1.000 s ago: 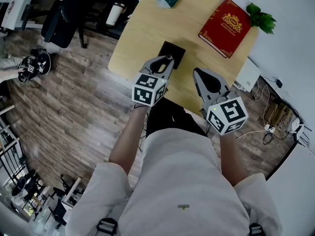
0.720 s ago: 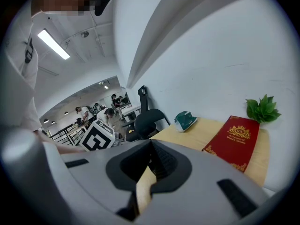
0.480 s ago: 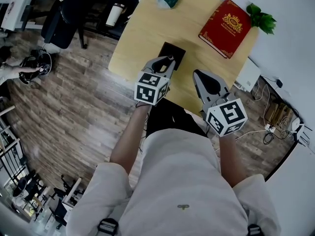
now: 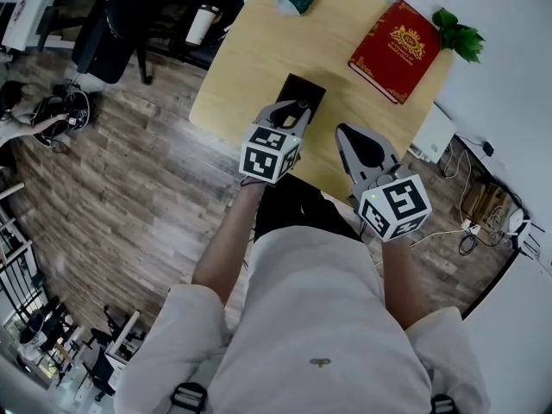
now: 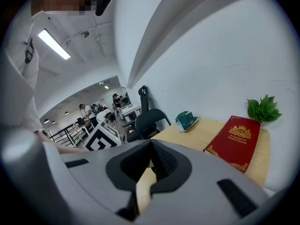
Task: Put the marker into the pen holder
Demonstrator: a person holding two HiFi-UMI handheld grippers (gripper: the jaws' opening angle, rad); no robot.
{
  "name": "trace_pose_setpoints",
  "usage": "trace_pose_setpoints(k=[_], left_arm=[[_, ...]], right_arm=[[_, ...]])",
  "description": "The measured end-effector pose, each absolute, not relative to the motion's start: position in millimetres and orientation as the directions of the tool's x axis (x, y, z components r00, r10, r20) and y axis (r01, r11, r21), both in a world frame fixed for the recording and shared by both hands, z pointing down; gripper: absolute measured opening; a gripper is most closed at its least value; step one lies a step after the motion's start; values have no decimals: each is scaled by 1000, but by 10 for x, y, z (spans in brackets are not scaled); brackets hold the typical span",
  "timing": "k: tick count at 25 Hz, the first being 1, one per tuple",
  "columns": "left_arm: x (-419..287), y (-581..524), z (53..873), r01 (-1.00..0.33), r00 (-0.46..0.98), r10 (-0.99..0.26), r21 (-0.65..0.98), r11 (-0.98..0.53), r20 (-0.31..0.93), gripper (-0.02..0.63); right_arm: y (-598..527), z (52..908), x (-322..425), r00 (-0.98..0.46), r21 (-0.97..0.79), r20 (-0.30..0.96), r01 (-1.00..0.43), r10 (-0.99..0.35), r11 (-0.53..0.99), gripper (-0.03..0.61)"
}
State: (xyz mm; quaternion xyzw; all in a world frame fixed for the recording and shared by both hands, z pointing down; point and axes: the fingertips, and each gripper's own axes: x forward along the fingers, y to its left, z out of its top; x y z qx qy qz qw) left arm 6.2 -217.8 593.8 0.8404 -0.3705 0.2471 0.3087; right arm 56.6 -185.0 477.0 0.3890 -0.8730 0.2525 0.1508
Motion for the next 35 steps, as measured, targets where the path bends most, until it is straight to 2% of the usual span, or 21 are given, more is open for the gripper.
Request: trace_pose_setpoints(k=[35], left_arm=[[-36, -2244, 5749, -818, 552, -536, 288, -498, 639, 90]], right_arm=[[-1791, 4695, 669, -653, -326, 438, -756, -618, 568, 0]])
